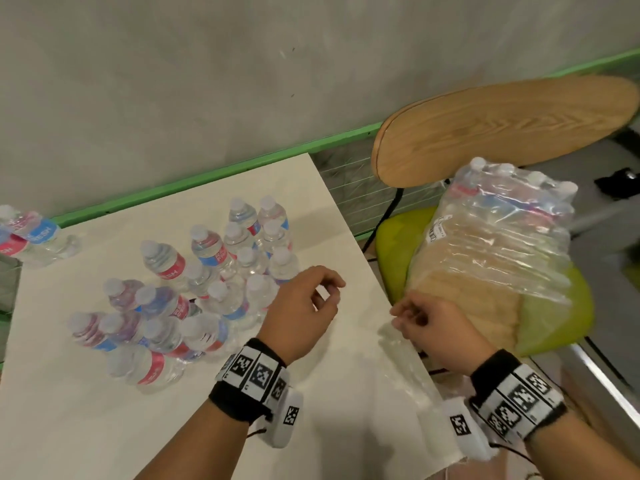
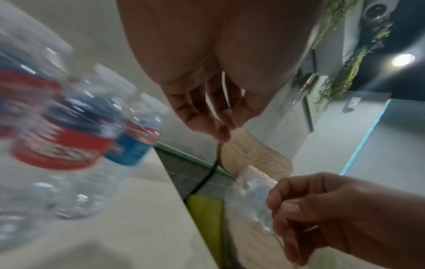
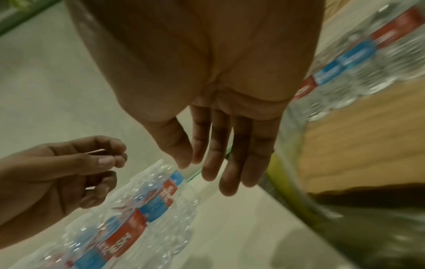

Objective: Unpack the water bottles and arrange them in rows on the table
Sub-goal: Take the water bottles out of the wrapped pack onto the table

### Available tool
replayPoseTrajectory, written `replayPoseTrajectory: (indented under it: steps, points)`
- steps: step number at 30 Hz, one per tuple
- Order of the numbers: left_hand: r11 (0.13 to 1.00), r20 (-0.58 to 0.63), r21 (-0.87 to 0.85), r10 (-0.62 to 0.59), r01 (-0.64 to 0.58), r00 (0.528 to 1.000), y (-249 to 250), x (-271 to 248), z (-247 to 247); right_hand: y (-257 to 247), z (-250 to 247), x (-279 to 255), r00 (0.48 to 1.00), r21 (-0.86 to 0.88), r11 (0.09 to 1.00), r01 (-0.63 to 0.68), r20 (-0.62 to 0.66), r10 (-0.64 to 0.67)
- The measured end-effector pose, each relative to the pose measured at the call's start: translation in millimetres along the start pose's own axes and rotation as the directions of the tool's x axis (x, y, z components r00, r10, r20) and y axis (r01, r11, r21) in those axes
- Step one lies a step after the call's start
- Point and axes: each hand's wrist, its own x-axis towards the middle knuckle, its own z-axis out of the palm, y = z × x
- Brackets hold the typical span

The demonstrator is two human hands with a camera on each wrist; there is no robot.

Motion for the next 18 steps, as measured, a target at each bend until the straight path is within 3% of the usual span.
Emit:
replayPoseTrajectory:
  steps: [3,7,11,14,15,18]
  points:
    - [1.0,0.28,0.017,-0.003,-0.002,0.96,21,17,48,38,-31,-12,0.991,-0.02,0.994,-0.106,-0.081,0.104]
    - [0.992,0.561,0.104,-0.001,-0.07,0.828,44,43,120,80,-71,-5,0.946,0.005,0.972,-0.234,-0.229,0.229]
    - [0.974,0.675,0.189,-0.036,-0.126,0.737,59,72,176,95,-99,22,0.873,0.033,0.909,-0.416,-0.263,0.41]
    - [0.923,0.653,0.33,-0.073,-0.196,0.754,77,102,212,105,-118,41,0.85,0.001,0.868,-0.497,-0.203,0.487]
    - [0.892,0.635,0.402,-0.11,-0.206,0.764,82,112,222,111,-123,48,0.868,-0.071,0.873,-0.482,-0.173,0.465]
    - [0.911,0.568,0.407,-0.195,-0.067,0.8,87,145,248,117,-143,64,0.892,-0.146,0.882,-0.449,-0.136,0.432]
